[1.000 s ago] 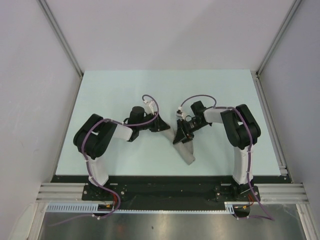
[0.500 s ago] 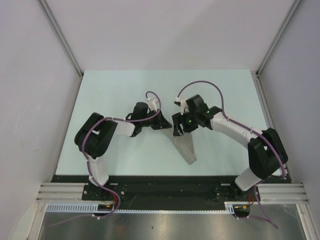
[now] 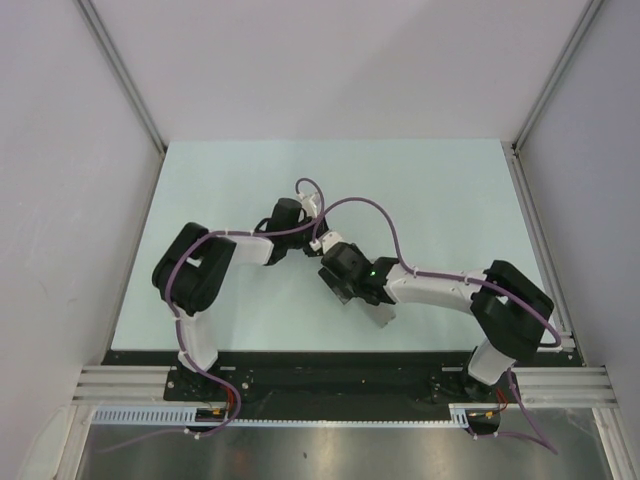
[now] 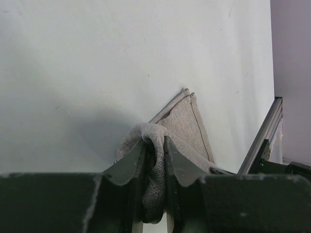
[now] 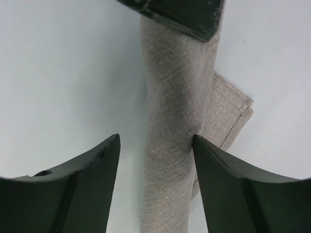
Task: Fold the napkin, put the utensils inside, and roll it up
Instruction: Roll the napkin with the utensil
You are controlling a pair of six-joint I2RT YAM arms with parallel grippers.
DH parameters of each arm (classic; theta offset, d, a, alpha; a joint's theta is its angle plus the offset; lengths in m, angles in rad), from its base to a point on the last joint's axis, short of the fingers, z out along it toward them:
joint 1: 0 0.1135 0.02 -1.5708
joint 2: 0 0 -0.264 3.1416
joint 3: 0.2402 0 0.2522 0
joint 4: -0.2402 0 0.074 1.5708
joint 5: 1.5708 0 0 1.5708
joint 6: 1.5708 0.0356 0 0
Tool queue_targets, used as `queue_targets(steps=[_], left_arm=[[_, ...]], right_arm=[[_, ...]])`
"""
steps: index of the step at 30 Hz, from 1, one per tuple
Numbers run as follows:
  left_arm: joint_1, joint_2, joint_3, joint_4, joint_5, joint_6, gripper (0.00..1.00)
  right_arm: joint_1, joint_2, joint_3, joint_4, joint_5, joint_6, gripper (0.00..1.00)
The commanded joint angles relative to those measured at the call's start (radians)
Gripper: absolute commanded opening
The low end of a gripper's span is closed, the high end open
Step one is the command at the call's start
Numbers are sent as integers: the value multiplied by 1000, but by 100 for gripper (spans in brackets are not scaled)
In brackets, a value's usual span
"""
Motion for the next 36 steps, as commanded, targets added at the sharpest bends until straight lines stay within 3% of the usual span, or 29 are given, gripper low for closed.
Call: queue_targets(steps=[1, 9, 15, 16, 19, 22, 28, 36], left_arm=[[-6, 31, 21, -70, -49, 29, 21], [-8, 25, 22, -77, -40, 26, 24], [-8, -3, 21, -63, -22, 20, 38], [-8, -12, 19, -60, -22, 20, 49], [3, -46, 15, -58, -42, 22, 65], [29, -84, 0, -55, -66, 22, 71], [84, -176, -82, -15, -112, 26, 75], [87, -259, -237, 201, -28, 39, 77]], right_arm=[[23, 59, 10, 87, 99, -40, 61], [-11, 147, 21, 68, 123, -9, 55], [-81, 158, 15, 70, -19, -1, 53], [-106, 156, 13, 67, -88, -1, 51], [-173, 152, 2, 68, -250, 2, 43], [-248, 142, -14, 77, -460, 5, 38], [-370, 156, -30, 111, -859, 26, 35], [-436, 245, 10, 139, -1165, 52, 35]])
